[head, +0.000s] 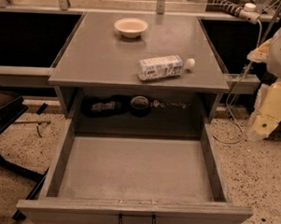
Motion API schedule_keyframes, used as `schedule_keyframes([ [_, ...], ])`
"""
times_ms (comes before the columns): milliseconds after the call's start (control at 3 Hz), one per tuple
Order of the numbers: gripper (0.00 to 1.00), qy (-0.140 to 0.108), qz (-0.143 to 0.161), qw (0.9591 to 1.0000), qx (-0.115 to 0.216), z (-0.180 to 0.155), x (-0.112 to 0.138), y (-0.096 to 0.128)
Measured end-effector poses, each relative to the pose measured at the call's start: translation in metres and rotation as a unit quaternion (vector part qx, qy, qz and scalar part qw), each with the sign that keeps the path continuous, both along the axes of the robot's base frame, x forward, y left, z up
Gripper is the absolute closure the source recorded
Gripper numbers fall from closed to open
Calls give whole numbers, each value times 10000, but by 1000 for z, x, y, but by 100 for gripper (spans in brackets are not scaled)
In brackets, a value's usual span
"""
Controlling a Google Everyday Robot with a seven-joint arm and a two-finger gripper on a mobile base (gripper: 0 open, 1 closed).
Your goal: Place blue plastic bottle into top drawer
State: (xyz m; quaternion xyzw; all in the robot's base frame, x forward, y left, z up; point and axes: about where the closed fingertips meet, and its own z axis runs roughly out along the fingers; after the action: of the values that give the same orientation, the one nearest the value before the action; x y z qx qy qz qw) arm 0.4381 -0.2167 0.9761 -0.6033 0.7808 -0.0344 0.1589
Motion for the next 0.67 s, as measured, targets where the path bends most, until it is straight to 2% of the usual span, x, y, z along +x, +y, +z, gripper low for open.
schedule_keyframes([
  [333, 0, 0, 0, 10000, 0, 0, 0, 0],
  [667, 0, -103, 85, 9999, 18, 0, 11, 3],
])
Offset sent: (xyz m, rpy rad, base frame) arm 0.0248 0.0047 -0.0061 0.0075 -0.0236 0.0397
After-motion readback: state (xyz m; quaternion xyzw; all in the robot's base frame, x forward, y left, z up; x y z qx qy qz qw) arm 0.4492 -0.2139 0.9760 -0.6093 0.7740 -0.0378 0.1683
